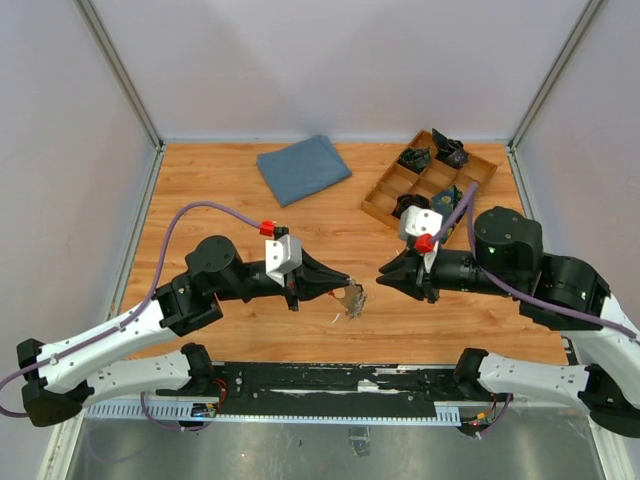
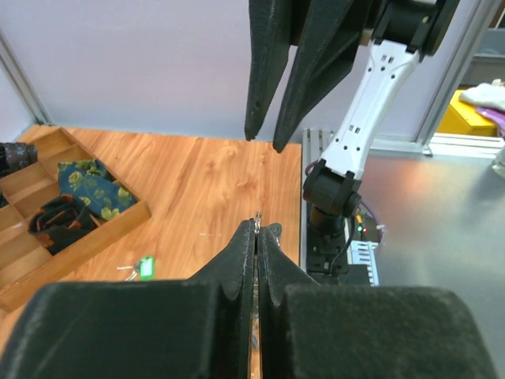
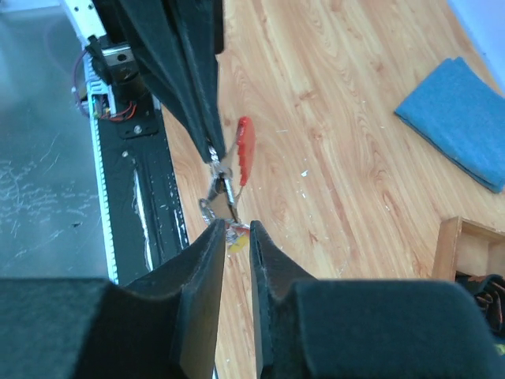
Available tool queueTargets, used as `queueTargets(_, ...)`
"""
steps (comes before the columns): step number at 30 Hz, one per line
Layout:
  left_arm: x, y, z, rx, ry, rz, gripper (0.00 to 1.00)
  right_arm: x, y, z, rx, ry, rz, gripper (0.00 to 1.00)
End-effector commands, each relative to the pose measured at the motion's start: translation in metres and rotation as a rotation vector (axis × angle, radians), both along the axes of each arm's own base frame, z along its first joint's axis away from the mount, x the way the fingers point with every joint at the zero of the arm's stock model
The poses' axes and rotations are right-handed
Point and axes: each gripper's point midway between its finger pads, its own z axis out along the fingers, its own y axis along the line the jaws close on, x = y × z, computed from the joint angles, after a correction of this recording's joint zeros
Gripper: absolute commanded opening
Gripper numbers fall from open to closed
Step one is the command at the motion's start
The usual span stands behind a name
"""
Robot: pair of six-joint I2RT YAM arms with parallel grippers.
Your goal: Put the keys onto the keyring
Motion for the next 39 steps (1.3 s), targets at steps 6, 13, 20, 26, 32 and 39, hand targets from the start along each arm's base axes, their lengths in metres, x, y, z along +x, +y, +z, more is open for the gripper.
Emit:
queueTargets(6, -0.018, 0.013, 0.05, -0.236, -0.01, -0.045, 0.01, 0.017, 0.003, -0.008, 0.085, -0.009, -0.107, 0.28)
queueTargets(13, -0.016, 0.013, 0.051, -0.242, -0.009, -0.034, 0.0, 0.002, 0.024, -0.009, 0.124, 0.04, 0.013, 0.38)
queueTargets(20, -0.012, 0.011, 0.049, -0.237, -0.007, -0.019, 0.01, -0.011, 0.038, -0.005, 0.178, 0.088, 0.096, 0.45)
queueTargets(26, -0.011, 0.009, 0.049, -0.237, -0.009, -0.022, 0.01, -0.018, 0.05, -0.007, 0.19, 0.115, 0.141, 0.48)
queueTargets(32, -0.013, 0.011, 0.053, -0.246, -0.014, -0.024, 0.01, -0.008, 0.04, -0.011, 0.162, 0.074, 0.08, 0.5)
queueTargets(39, -0.015, 0.012, 0.056, -0.254, -0.019, -0.036, 0.01, 0.009, 0.013, -0.007, 0.156, -0.019, -0.06, 0.41)
